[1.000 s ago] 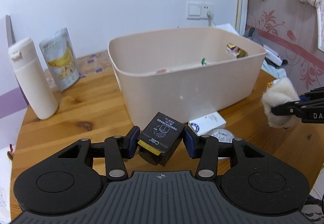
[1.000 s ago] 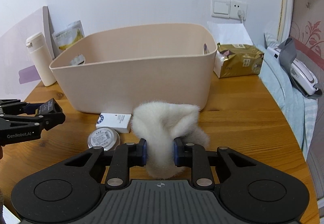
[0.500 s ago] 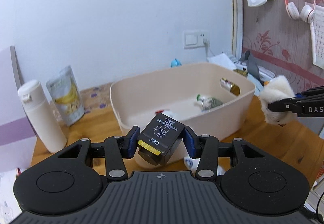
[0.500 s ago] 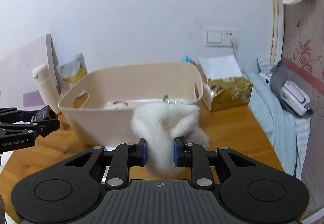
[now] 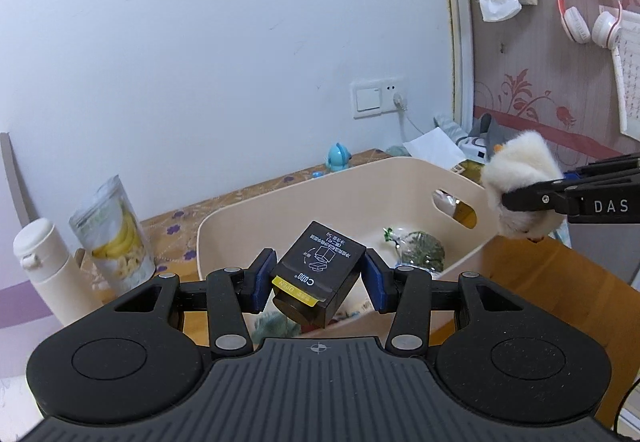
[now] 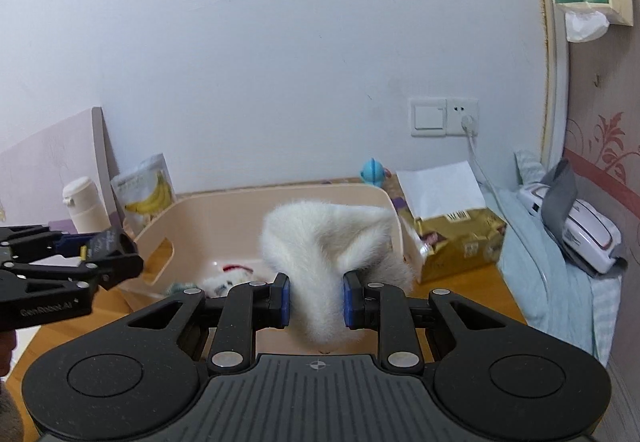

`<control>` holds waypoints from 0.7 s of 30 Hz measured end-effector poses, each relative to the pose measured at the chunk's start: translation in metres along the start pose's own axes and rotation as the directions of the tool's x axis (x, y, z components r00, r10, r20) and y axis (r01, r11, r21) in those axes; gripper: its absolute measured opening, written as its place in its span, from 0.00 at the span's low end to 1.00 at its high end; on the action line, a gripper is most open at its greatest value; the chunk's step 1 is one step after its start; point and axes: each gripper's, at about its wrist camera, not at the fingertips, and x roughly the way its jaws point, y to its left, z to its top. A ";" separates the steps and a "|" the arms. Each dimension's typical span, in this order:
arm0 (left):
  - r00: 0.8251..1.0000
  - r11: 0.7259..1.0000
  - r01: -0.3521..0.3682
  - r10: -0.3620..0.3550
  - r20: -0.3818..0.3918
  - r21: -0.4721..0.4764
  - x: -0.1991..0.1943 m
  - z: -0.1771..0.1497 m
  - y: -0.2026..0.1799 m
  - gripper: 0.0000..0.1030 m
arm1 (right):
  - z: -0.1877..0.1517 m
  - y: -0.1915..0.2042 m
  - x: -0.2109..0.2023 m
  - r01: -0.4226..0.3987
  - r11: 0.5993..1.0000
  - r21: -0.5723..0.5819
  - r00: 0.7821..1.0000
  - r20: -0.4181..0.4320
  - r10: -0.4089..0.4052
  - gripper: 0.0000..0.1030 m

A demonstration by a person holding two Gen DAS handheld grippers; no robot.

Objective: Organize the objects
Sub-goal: 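Lift both items over the bin and open both tools to release them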

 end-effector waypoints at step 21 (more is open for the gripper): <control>0.996 0.999 -0.027 0.028 -0.089 0.018 0.088 0.013 0.003 0.47 | 0.032 0.005 0.067 -0.048 0.997 -0.055 0.999 -0.018 0.047 0.23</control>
